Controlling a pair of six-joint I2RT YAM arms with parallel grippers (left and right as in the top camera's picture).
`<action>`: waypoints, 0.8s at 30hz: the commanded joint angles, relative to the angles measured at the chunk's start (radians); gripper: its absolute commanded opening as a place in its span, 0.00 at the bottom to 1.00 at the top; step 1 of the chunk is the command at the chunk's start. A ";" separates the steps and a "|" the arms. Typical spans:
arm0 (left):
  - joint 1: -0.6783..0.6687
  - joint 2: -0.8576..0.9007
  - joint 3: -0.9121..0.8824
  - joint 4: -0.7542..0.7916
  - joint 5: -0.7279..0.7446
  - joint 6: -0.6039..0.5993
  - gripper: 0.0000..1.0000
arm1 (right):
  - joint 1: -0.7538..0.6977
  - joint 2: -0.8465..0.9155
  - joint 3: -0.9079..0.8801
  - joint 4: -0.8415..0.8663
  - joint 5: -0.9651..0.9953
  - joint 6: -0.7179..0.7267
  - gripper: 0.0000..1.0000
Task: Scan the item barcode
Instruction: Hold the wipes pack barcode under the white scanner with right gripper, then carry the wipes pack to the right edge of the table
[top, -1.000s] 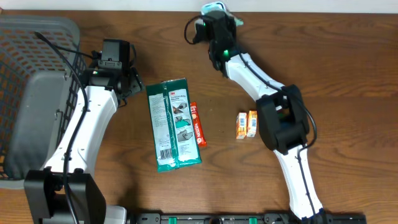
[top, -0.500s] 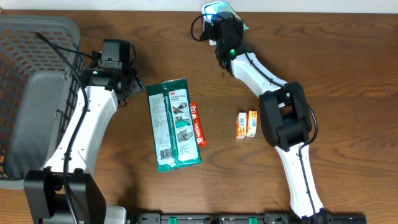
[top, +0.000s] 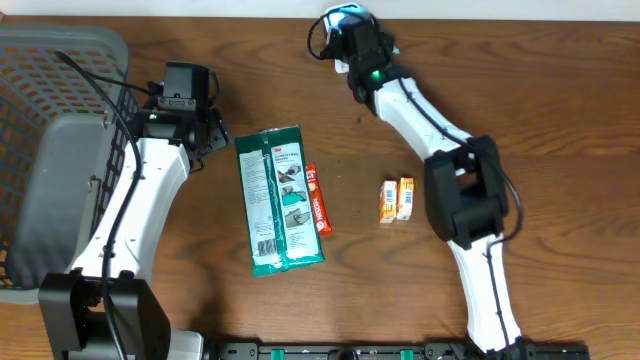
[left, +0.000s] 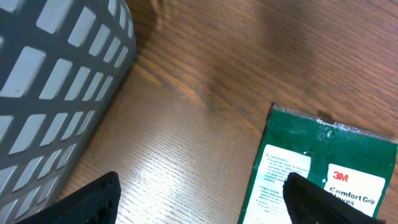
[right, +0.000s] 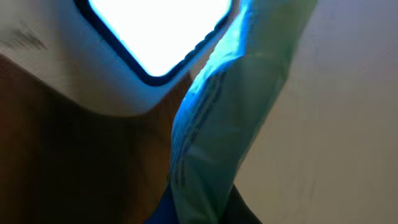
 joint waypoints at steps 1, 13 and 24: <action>0.000 0.000 0.005 -0.003 -0.021 0.010 0.84 | -0.015 -0.264 0.037 -0.130 -0.159 0.291 0.01; 0.000 0.000 0.005 -0.003 -0.021 0.010 0.84 | -0.374 -0.570 0.037 -0.878 -0.833 0.628 0.01; 0.000 0.000 0.005 -0.003 -0.021 0.010 0.85 | -0.747 -0.561 -0.225 -0.939 -0.866 0.756 0.01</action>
